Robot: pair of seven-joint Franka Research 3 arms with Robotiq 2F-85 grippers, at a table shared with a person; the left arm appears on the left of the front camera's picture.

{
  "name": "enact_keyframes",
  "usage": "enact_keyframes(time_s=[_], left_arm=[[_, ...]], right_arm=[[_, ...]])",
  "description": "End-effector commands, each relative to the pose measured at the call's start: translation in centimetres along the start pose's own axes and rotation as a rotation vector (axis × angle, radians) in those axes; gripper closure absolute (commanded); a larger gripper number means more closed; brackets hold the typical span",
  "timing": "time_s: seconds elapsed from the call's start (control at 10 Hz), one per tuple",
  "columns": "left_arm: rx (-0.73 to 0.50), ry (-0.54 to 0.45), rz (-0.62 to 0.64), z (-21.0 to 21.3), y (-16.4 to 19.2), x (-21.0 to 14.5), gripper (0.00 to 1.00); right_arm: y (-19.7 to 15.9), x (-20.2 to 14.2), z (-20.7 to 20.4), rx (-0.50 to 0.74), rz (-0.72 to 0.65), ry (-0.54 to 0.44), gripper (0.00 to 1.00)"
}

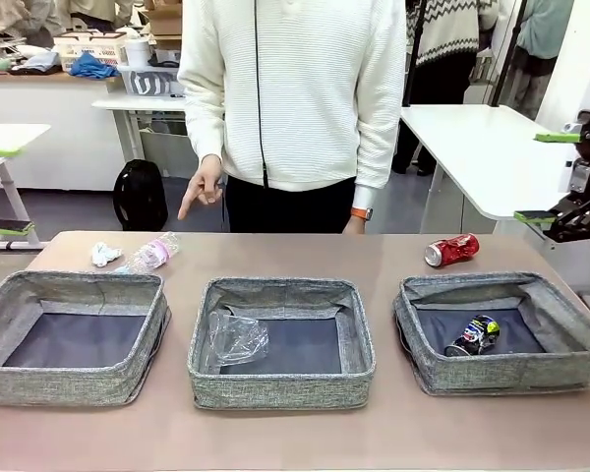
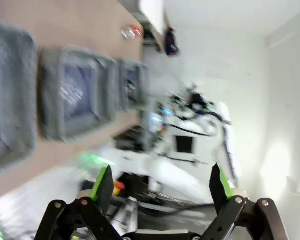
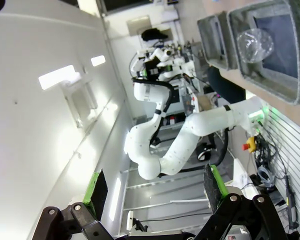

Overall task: Sort the waste into the appropriate baskets.
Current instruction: Pick up the waste item pointed out by the person.

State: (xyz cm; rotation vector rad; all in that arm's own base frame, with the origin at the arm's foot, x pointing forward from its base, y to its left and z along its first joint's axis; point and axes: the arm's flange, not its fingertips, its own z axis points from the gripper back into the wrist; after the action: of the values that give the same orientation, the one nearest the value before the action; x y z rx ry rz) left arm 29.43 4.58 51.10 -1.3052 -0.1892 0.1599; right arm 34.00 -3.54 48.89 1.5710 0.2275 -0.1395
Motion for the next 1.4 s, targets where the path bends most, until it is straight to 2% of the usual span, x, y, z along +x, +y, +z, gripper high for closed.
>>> enact_keyframes(time_s=[0.0, 0.1, 0.2, 0.3, 0.4, 0.5, 0.6, 0.7, 0.8, 0.9, 1.0, 1.1, 1.2, 1.3], left_arm=[[0.648, -0.219, -0.411, -3.1, -2.1, 4.3, 0.00], [0.988, -0.217, -0.575, -4.5, -2.4, 6.7, 0.00], [1.099, -0.249, -0.722, -5.8, -3.0, 8.0, 0.00], [1.137, -0.186, -0.893, -6.9, -3.8, 8.4, 0.00], [1.253, -0.174, -0.942, -7.8, -4.4, 9.3, 0.00], [1.295, -0.045, -0.992, -9.2, -4.5, 9.8, 0.00], [1.349, 0.038, -1.004, -10.4, -4.1, 10.4, 0.00], [1.370, 0.077, -1.026, -11.2, -3.7, 10.7, 0.00], [1.270, 0.190, -0.976, -11.8, -3.7, 10.7, 0.00], [1.003, 0.281, -0.700, -11.3, -5.2, 10.6, 0.00], [1.182, 0.170, -0.969, -12.0, -4.3, 10.7, 0.00], [1.182, 0.170, -0.969, -12.0, -4.3, 10.7, 0.00], [1.152, 0.241, -0.909, -12.3, -3.8, 10.6, 0.00], [1.229, 0.243, -0.955, -13.4, -2.7, 11.5, 0.00]], right_arm=[[0.1, -0.1, -0.1, 0.014, 0.005, -0.002, 0.00], [0.1, -0.1, -0.1, 0.014, 0.005, -0.002, 0.00], [0.1, -0.1, -0.1, 0.014, 0.005, -0.002, 0.00], [0.1, -0.1, -0.1, 0.014, 0.005, -0.002, 0.00], [0.1, -0.1, -0.1, 0.014, 0.005, -0.002, 0.00], [0.1, -0.1, -0.1, 0.014, 0.005, -0.002, 0.00], [0.1, -0.1, -0.1, 0.014, 0.005, -0.002, 0.00], [0.1, -0.1, -0.1, 0.014, 0.005, -0.002, 0.00], [0.1, -0.1, -0.1, 0.014, 0.005, -0.002, 0.00], [0.1, -0.1, -0.1, 0.014, 0.005, -0.002, 0.00], [0.1, -0.1, -0.1, 0.014, 0.005, -0.002, 0.00], [0.1, -0.1, -0.1, 0.014, 0.005, -0.002, 0.00], [0.1, -0.1, -0.1, 0.014, 0.005, -0.002, 0.00], [0.1, -0.1, -0.1, 0.014, 0.005, -0.002, 0.00]])
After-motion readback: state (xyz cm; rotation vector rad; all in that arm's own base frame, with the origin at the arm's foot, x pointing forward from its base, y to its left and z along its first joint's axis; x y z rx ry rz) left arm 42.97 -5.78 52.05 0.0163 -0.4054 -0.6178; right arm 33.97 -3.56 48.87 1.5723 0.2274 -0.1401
